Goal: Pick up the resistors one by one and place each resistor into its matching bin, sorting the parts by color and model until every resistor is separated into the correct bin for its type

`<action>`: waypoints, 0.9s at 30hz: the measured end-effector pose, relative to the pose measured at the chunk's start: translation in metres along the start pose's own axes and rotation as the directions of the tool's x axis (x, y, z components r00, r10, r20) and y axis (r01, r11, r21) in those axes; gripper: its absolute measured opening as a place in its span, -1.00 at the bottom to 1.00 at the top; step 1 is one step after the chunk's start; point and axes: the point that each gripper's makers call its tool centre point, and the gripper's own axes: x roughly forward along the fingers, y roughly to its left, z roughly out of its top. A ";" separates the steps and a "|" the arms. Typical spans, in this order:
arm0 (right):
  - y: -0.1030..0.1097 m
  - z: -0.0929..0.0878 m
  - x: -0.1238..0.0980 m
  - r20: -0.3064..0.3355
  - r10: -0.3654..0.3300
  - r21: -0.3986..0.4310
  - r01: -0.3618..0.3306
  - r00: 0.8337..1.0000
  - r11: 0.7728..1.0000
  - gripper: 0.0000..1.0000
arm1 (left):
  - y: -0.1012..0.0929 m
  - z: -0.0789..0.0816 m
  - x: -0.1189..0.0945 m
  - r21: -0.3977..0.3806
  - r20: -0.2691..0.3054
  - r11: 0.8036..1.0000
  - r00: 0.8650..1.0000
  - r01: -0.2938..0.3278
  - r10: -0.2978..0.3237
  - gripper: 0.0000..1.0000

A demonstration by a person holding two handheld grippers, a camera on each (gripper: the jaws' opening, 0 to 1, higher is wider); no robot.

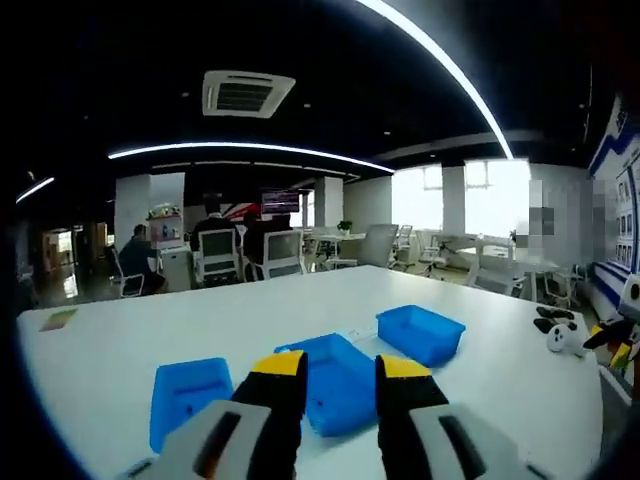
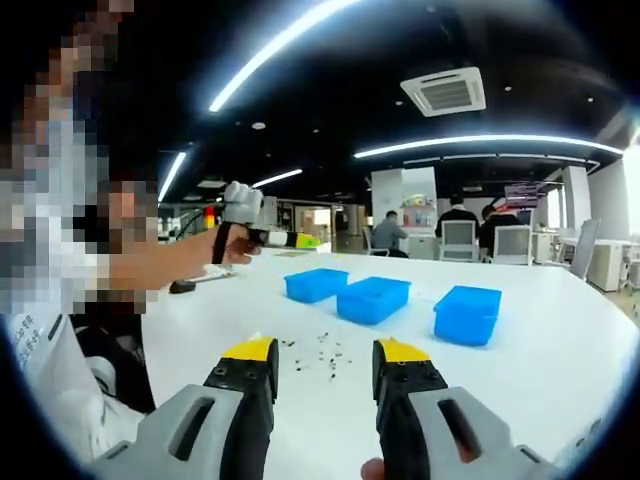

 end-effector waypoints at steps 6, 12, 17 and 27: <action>0.000 0.001 0.001 0.000 0.002 -0.003 -0.002 1.000 1.000 -0.21 | -0.019 -0.001 -0.050 -0.025 0.058 0.999 0.998 0.041 -0.039 -0.42; -0.001 0.000 0.001 -0.004 0.001 -0.005 -0.001 1.000 1.000 -0.21 | -0.029 -0.006 -0.093 -0.056 0.118 0.997 0.992 0.049 -0.042 -0.44; -0.001 0.004 0.000 0.003 0.007 -0.023 -0.007 1.000 1.000 -0.21 | -0.026 -0.018 -0.122 -0.085 0.139 0.995 0.989 0.052 -0.040 -0.45; 0.006 0.002 0.003 -0.022 0.026 -0.062 -0.028 0.999 0.998 -0.20 | -0.033 -0.046 -0.139 0.043 0.026 0.990 0.991 0.133 -0.134 -0.45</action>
